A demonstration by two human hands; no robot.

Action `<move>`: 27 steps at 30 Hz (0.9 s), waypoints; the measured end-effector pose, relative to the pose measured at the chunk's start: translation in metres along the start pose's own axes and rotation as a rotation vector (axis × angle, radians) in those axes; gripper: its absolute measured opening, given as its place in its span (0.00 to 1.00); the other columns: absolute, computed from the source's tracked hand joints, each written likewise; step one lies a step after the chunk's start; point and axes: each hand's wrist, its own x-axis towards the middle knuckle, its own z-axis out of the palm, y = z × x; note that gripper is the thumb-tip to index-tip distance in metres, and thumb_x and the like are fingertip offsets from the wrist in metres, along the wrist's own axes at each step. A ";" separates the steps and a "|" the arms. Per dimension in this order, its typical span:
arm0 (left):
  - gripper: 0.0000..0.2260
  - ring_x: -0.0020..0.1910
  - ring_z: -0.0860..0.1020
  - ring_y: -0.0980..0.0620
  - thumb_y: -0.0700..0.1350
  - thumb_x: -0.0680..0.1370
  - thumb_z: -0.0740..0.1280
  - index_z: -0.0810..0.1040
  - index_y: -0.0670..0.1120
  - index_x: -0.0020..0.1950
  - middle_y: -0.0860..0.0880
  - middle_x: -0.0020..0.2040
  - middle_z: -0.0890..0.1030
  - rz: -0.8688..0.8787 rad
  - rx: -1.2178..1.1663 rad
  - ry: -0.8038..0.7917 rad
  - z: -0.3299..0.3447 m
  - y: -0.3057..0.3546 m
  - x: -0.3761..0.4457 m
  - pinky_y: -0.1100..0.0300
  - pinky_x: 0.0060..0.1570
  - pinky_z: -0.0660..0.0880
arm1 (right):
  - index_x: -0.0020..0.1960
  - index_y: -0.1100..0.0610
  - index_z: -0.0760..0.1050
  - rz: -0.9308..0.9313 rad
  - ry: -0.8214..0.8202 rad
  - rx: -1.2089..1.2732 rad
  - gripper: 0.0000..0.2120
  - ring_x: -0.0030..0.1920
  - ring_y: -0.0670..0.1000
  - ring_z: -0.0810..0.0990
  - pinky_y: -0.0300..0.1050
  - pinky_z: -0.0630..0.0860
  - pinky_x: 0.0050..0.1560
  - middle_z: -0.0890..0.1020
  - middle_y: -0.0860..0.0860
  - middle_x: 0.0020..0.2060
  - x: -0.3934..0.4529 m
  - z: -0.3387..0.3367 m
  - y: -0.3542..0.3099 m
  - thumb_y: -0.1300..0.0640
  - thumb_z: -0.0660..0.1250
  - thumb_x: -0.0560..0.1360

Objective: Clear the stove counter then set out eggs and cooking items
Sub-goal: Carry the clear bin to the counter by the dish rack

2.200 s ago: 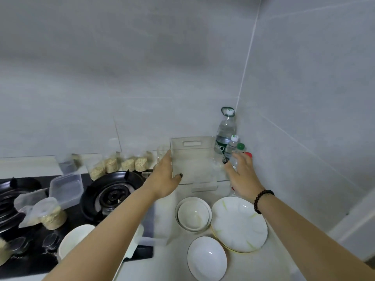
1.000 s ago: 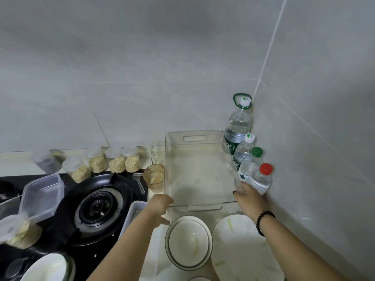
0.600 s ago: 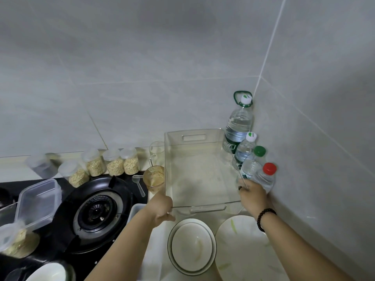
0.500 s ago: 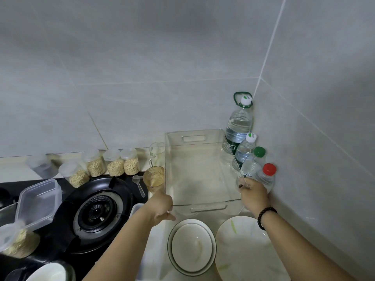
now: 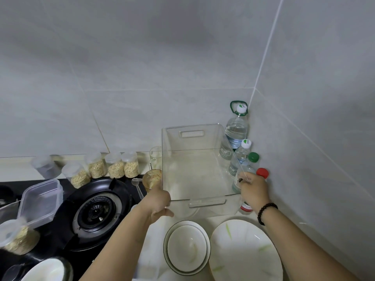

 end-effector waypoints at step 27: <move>0.30 0.37 0.69 0.47 0.25 0.74 0.50 0.71 0.61 0.54 0.46 0.52 0.75 0.270 -0.087 0.151 0.010 -0.001 -0.176 0.33 0.51 0.77 | 0.49 0.75 0.74 -0.292 -0.109 0.136 0.07 0.53 0.65 0.79 0.59 0.75 0.60 0.81 0.67 0.49 -0.079 -0.081 -0.066 0.71 0.61 0.75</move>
